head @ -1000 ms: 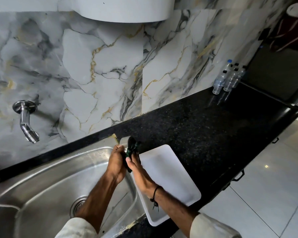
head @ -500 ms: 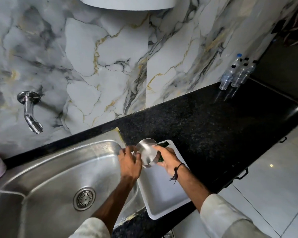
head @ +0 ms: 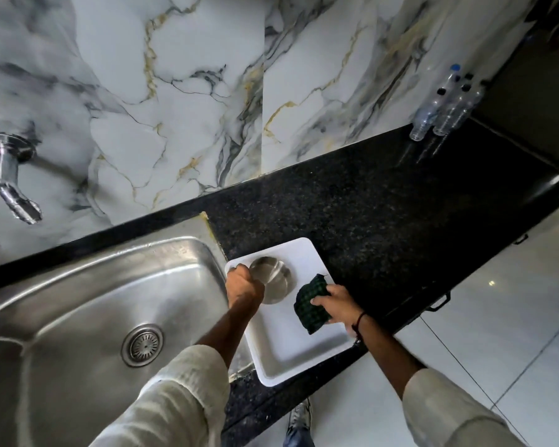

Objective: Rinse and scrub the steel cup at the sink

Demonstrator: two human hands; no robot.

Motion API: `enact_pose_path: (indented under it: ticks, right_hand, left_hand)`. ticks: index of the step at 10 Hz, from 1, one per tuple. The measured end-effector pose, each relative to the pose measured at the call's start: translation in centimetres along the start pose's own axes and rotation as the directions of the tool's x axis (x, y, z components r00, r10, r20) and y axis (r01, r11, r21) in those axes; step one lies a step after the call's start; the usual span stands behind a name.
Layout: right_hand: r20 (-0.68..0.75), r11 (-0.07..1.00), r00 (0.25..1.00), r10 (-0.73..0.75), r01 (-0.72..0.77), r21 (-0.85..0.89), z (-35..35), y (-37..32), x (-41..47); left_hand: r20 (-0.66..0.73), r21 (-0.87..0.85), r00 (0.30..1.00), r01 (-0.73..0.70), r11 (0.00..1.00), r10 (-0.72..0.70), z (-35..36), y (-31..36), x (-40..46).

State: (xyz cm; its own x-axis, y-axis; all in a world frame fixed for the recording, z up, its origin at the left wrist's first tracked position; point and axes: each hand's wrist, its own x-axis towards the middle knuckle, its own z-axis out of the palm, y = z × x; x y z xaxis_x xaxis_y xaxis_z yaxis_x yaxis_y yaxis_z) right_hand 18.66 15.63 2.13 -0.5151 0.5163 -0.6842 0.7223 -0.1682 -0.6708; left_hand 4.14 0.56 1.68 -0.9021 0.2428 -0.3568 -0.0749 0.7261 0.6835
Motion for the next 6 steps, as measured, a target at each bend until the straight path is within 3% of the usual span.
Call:
enact_pose_path:
  ticks: [1, 2, 3, 4, 5, 6]
  right_hand:
    - [0.289, 0.947, 0.956, 0.048, 0.049, -0.318, -1.2, -0.3, -0.6]
    - [0.478, 0.840, 0.868, 0.134, 0.157, -0.520, -1.4, -1.3, -0.7]
    - [0.525, 0.731, 0.815, 0.244, 0.202, -0.652, -0.3, -2.3, -0.2]
    - [0.477, 0.613, 0.820, 0.317, 0.206, -0.763, 0.7, -2.9, 0.8]
    - [0.399, 0.490, 0.867, 0.297, 0.220, -0.843, 1.4, -2.9, 1.8]
    - [0.317, 0.320, 0.944, 0.095, 0.273, -0.908, 0.7, -2.9, 2.6]
  left_hand:
    - [0.056, 0.127, 0.998, -0.014, 0.992, 0.007, 1.1, -0.2, -0.4]
    - [0.094, 0.146, 0.980, -0.187, 0.971, 0.175, 1.7, -0.2, -1.0]
    - [0.448, -0.187, 0.878, -0.092, 0.978, 0.168, 1.8, -0.5, -2.0]
    - [0.730, -0.091, 0.680, 0.006, 0.996, 0.062, 1.7, -1.7, -2.8]
    - [0.682, 0.251, 0.727, -0.335, 0.908, 0.079, 2.1, -2.5, -3.2]
    - [0.600, 0.465, 0.784, -0.503, 0.729, 0.158, 2.7, -2.7, -2.5]
